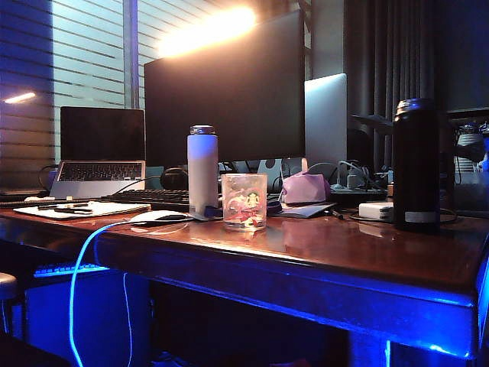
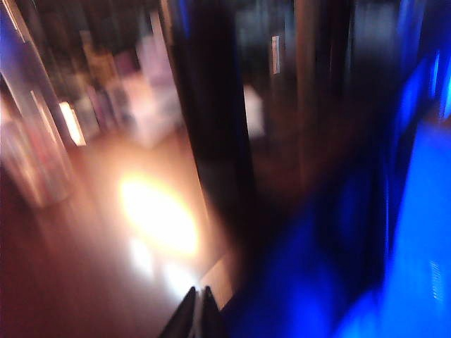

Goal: Pick up the black thermos, pour a little water from inside into the glass cup, then place the black thermos back on the table.

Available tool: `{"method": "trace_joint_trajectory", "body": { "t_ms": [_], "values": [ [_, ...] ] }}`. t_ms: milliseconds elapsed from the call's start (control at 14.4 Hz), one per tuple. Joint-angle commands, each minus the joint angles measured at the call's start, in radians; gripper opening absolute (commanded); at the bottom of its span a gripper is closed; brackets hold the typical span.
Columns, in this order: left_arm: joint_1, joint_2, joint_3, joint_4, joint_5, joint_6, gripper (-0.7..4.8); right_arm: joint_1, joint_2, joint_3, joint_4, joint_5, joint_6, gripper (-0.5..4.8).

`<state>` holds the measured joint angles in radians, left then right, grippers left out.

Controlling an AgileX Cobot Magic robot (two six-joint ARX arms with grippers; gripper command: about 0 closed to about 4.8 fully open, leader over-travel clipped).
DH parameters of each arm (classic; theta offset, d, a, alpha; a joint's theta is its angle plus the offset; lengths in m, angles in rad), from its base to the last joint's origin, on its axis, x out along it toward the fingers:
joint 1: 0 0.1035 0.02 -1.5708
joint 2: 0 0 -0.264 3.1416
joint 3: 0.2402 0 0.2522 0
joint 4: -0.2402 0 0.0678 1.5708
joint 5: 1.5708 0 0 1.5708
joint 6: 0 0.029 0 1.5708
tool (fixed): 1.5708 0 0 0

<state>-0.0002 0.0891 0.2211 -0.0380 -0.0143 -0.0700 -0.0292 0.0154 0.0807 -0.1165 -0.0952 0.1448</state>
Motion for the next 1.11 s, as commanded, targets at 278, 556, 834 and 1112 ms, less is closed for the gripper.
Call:
{"method": "trace_joint_trajectory", "body": {
  "t_ms": [278, 556, 834, 1112],
  "values": [
    [0.0, 0.555, 0.731, -0.154, 0.08, 0.241, 0.24, 0.0, 0.312, 0.356, 0.039, -0.005, -0.06, -0.04],
    [0.0, 0.911, 1.157, -0.423, 0.464, 0.284, 0.18, 0.0, 0.589, 0.509, 0.039, -0.012, -0.145, -0.04],
    [-0.035, 1.066, 1.3, -0.67, 0.645, 0.333, 0.19, -0.001, 0.674, 0.515, 0.038, -0.008, -0.145, -0.04],
    [-0.112, 1.109, 1.301, -0.792, 0.51, 0.402, 0.19, -0.001, 0.806, 0.516, 0.08, -0.009, -0.145, -0.04]
  ]
}}
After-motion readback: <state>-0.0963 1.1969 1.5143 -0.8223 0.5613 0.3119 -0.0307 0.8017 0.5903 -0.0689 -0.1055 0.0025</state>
